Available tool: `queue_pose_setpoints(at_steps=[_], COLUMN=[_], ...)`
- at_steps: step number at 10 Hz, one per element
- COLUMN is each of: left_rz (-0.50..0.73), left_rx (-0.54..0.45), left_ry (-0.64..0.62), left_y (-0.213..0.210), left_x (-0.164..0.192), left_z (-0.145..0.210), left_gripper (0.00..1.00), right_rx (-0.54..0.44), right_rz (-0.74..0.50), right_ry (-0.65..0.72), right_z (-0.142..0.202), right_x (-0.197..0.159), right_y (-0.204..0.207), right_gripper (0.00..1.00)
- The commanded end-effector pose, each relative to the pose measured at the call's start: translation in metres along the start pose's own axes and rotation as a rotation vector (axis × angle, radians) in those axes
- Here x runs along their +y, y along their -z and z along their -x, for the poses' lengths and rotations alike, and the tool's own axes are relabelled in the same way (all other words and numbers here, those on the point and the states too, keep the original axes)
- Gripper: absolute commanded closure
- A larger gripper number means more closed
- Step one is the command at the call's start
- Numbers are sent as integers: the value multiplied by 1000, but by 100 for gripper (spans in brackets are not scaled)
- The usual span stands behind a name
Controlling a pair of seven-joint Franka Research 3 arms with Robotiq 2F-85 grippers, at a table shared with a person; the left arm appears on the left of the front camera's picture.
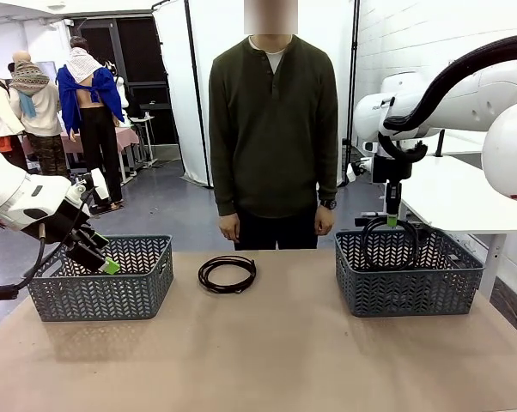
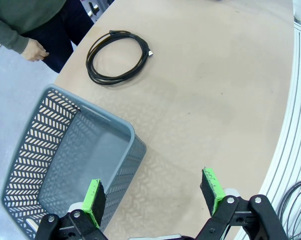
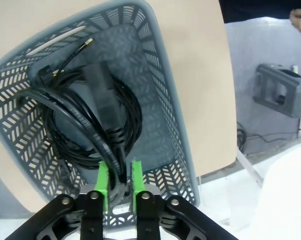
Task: Organize the cables according to human instructions.
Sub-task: Pick up a bundle of cables and place it in the basket indicated by the human.
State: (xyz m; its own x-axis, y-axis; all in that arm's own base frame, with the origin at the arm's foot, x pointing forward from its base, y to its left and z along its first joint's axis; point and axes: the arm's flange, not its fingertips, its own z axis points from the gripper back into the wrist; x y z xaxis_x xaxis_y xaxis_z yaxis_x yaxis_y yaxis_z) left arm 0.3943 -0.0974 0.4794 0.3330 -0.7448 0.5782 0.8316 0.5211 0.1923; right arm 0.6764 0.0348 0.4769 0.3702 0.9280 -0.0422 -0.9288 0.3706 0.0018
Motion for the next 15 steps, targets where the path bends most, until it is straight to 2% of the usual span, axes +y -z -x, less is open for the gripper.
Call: queue_pose_setpoints(at_steps=[1, 2, 3, 10, 11, 12, 13, 15], left_rz=[8, 8, 8, 8, 8, 8, 8, 8], left_rx=[-7, -7, -7, -7, -7, -7, -7, -7], left_ry=[-7, -7, -7, -7, -7, -7, -7, -7], left_y=[1, 1, 1, 1, 1, 1, 1, 1], left_x=[-1, -1, -1, -1, -1, -1, -1, -1], left_z=[4, 4, 4, 4, 4, 4, 4, 4], left_gripper=[0, 0, 0, 0, 0, 0, 0, 0], right_rx=[-29, -34, -38, 5, 86, 366, 33, 33], right_rz=[-27, -33, -38, -84, -27, 79, -58, -58], right_ry=[-12, -7, -2, -11, 20, 102, -1, -1], right_z=[-2, -3, -4, -4, -10, -16, -2, -2], right_x=[-5, -5, -6, 2, 5, 5, 6, 6], right_y=[-2, -2, -2, -2, 12, 63, 2, 2], right_gripper=[29, 10, 0, 0, 0, 0, 0, 0])
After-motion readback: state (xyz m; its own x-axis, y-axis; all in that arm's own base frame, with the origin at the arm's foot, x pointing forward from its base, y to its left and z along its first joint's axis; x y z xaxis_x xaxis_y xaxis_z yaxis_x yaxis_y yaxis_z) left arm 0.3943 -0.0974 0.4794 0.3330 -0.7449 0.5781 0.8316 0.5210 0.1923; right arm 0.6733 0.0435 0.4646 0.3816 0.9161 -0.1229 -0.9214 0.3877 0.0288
